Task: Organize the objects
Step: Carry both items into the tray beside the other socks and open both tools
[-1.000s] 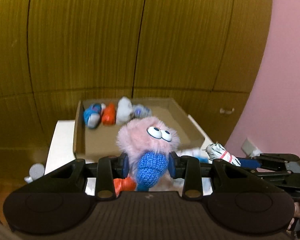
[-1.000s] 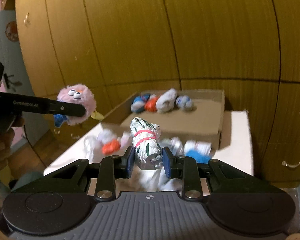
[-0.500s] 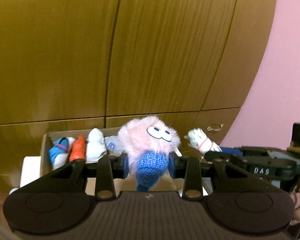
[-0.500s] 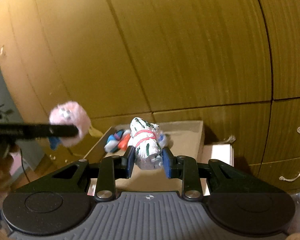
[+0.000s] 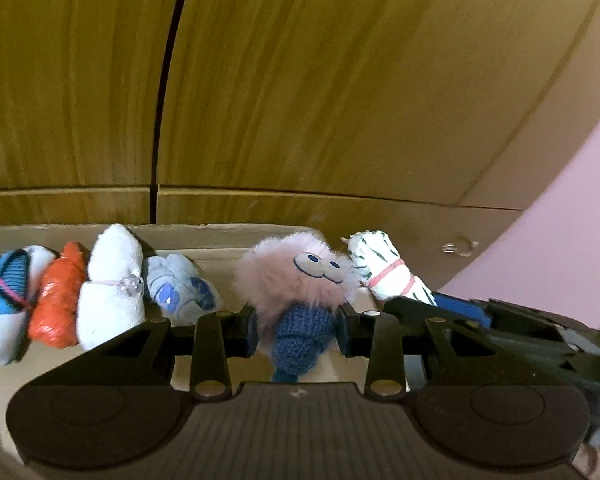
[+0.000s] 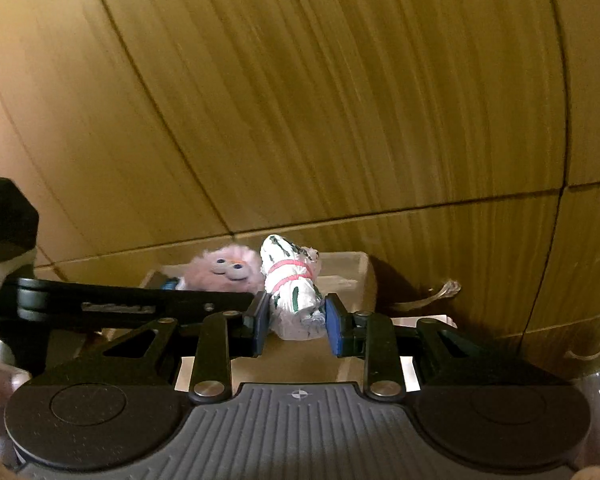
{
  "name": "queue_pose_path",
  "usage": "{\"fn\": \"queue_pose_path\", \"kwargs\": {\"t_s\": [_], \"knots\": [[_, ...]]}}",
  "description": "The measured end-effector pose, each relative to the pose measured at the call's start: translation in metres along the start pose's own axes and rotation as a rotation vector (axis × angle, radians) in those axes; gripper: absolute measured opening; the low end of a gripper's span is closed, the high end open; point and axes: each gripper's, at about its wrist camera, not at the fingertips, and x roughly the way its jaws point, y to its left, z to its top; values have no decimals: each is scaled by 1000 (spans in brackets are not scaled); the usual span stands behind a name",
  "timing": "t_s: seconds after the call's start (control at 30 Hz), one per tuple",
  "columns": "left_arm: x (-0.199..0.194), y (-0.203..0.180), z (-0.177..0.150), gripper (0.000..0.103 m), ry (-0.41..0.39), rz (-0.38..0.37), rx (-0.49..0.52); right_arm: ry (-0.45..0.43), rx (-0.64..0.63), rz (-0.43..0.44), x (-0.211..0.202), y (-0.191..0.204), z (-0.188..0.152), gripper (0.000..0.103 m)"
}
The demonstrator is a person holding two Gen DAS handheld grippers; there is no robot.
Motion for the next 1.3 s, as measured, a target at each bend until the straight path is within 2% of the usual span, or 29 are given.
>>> {"fn": "queue_pose_path", "kwargs": {"t_s": [0.2, 0.57, 0.67, 0.97, 1.17, 1.27, 1.3], "knots": [[44, 21, 2, 33, 33, 80, 19, 37, 4, -33, 32, -8, 1, 36], [64, 33, -11, 36, 8, 130, 78, 87, -30, -73, 74, -4, 6, 36], [66, 39, -14, 41, 14, 132, 79, 93, -27, -81, 78, -6, 9, 36], [72, 49, -25, 41, 13, 136, 64, 99, -23, -90, 84, -5, 17, 42], [82, 55, -18, 43, 17, 143, 61, 98, -29, -89, 86, -5, 17, 42], [82, 51, -19, 48, 18, 143, 63, 90, -25, -88, 83, -5, 16, 43], [82, 51, -20, 53, 15, 139, 60, 85, -23, -87, 81, -5, 17, 43]]}}
